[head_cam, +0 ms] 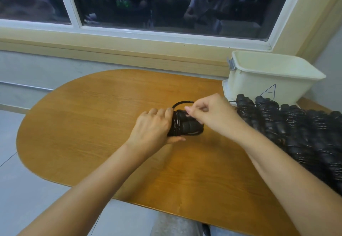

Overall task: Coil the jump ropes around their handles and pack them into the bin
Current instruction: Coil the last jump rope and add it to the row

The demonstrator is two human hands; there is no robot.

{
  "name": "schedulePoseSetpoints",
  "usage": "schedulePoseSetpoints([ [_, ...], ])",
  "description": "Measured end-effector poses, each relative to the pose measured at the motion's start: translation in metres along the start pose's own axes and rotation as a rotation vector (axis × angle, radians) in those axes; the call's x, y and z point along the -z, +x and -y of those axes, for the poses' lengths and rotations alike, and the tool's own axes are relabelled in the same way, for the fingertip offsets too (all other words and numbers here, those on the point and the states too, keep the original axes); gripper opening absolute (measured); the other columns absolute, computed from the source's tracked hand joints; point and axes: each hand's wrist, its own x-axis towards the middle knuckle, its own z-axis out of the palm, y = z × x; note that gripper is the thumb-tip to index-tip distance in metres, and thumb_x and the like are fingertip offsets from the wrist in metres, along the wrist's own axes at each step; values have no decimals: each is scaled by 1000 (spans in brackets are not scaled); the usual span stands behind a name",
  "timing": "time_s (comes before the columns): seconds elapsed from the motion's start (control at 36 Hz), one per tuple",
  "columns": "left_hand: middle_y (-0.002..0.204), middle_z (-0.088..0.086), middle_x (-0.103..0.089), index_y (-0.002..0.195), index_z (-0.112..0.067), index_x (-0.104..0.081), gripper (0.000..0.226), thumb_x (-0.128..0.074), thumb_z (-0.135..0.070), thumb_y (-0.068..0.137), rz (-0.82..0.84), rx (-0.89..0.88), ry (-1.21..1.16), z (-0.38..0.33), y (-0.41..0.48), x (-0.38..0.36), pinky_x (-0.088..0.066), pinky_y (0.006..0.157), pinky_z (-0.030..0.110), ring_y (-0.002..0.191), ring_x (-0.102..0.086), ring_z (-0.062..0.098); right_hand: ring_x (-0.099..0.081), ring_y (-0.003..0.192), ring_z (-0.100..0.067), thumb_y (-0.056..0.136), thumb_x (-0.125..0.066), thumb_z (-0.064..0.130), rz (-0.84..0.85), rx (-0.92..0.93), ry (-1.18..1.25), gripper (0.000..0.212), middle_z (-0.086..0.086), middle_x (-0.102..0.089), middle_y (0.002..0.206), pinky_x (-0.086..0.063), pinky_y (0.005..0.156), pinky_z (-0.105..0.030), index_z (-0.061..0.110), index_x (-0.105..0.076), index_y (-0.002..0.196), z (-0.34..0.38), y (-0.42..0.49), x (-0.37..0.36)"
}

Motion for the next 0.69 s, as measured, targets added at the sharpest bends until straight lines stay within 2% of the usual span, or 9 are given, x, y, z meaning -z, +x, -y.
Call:
schedulePoseSetpoints([
  [0.06,72,3,-66,102,-7,-66,88,-42,-83,66,24,48,-23,5,1,-1,-43,45,29,60,-63,22,-58,59,11,97,-59,38,-37,4,-12,41,20,-60,53,-46,65,-29,26,-62,57,-2,-12,-5],
  [0.11,73,4,-66,103,-7,-66,93,-32,-86,69,38,75,-50,8,2,-1,-45,45,30,60,-64,24,-54,56,17,98,-58,35,-51,-1,6,46,29,-57,52,-39,66,-23,23,-61,54,-9,-23,-10],
  [0.19,74,6,-67,106,-4,-67,102,-26,-88,66,33,98,-74,12,4,3,-47,45,31,61,-65,26,-57,48,-2,99,-57,32,-61,0,75,42,26,-59,51,-48,69,-24,21,-68,59,-17,-34,-16],
  [0.28,77,5,-69,111,-5,-67,107,-27,-91,62,25,108,-120,13,6,8,-47,45,31,66,-67,28,-70,67,-17,99,-58,25,-67,-5,231,36,19,-64,53,-46,77,-10,19,-73,67,-22,-41,-20],
  [0.33,83,5,-70,117,-7,-65,110,-27,-93,59,32,144,-202,14,6,12,-43,47,31,71,-68,29,-70,68,-19,98,-59,21,-37,-23,319,29,21,-67,60,-44,76,-3,18,-76,74,-24,-44,-24],
  [0.44,103,-2,-70,133,-21,-56,114,-30,-94,49,23,237,-359,15,7,17,-36,60,29,90,-67,24,-61,55,-9,96,-60,20,7,-69,453,18,7,-76,77,-52,77,-16,22,-76,87,-29,-47,-33],
  [0.53,100,-7,-70,133,-28,-55,111,-32,-95,48,38,270,-486,11,7,18,-40,62,30,90,-66,19,-63,62,-8,95,-62,19,37,-147,574,15,3,-76,80,-56,73,-21,17,-76,92,-30,-47,-39],
  [0.64,95,-11,-70,127,-32,-59,101,-37,-93,50,80,323,-639,8,8,16,-48,67,31,89,-65,14,-66,71,-9,94,-63,18,23,-188,644,12,1,-77,82,-57,82,-34,16,-76,91,-31,-45,-47],
  [0.69,94,-14,-69,126,-33,-60,98,-39,-93,51,79,335,-680,6,8,17,-47,67,28,88,-65,10,-64,68,-8,93,-64,17,-1,-181,647,11,1,-76,81,-57,79,-32,16,-75,91,-31,-43,-49],
])
